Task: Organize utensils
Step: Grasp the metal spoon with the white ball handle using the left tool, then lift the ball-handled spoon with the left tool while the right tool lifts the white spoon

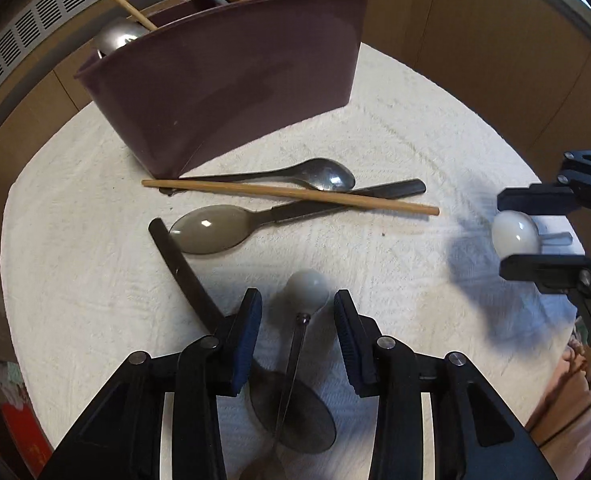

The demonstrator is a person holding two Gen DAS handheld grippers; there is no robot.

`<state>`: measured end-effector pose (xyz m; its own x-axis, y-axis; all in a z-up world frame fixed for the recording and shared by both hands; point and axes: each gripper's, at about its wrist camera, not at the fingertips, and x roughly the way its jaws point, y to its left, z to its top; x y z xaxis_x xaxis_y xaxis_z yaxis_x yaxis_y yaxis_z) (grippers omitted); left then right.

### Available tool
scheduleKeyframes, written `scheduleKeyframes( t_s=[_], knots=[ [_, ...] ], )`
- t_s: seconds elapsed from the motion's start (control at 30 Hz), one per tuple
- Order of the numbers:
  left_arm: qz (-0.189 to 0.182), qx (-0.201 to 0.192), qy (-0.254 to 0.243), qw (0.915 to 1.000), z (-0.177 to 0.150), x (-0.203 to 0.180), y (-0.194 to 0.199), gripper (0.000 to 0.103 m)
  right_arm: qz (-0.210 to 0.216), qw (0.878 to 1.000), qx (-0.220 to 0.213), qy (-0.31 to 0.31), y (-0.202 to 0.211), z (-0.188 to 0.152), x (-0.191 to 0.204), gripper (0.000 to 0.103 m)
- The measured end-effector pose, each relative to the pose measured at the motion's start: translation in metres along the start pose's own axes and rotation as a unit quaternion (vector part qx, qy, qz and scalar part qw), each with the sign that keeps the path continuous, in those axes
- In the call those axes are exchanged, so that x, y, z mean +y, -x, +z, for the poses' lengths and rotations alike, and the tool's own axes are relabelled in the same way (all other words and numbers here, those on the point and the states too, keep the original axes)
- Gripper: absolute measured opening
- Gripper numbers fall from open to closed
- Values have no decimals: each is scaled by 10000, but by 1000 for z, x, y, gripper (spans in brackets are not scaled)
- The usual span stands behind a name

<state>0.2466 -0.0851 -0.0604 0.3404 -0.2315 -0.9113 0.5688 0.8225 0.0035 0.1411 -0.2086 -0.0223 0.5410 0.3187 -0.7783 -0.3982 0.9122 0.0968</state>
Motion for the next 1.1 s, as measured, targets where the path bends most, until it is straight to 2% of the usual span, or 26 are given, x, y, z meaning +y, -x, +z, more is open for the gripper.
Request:
scheduleKeyframes(
  t_s=[0.1,0.2,0.3,0.4,0.5,0.6,0.73,0.87,1.1],
  knots=[
    [61,-53,41,10000,3,-2,-1,22,58,9999,-76,-101,0,1,-2,33],
    [150,-171,134,9997,1,-6,3,22,71,9997,-144,-184,0,2,-3,33],
    [156,-537,470,9973,-8,-2,19,22,59,9991,-252,-346,4,3,-6,33],
    [84,-1157,990,9883,-23,4,49,22,11,9975,-476,-514,12,4,-7,33],
    [148,-1858,1414,9723,-43,4,80,22,-15,9964,-634,-560,19,7,-4,33],
    [119,-2263,1638,9601,-55,3,101,22,-121,9962,-742,-437,24,10,4,33],
    [-7,-2486,1761,9525,-62,6,122,22,0,9962,-762,-423,27,13,8,33],
    [-5,-2603,1750,9495,-62,3,129,22,-4,9950,-889,-455,33,15,11,33],
    [-164,-2774,1786,9439,-53,6,143,22,246,9914,-1022,-784,43,24,-3,33]
  ],
)
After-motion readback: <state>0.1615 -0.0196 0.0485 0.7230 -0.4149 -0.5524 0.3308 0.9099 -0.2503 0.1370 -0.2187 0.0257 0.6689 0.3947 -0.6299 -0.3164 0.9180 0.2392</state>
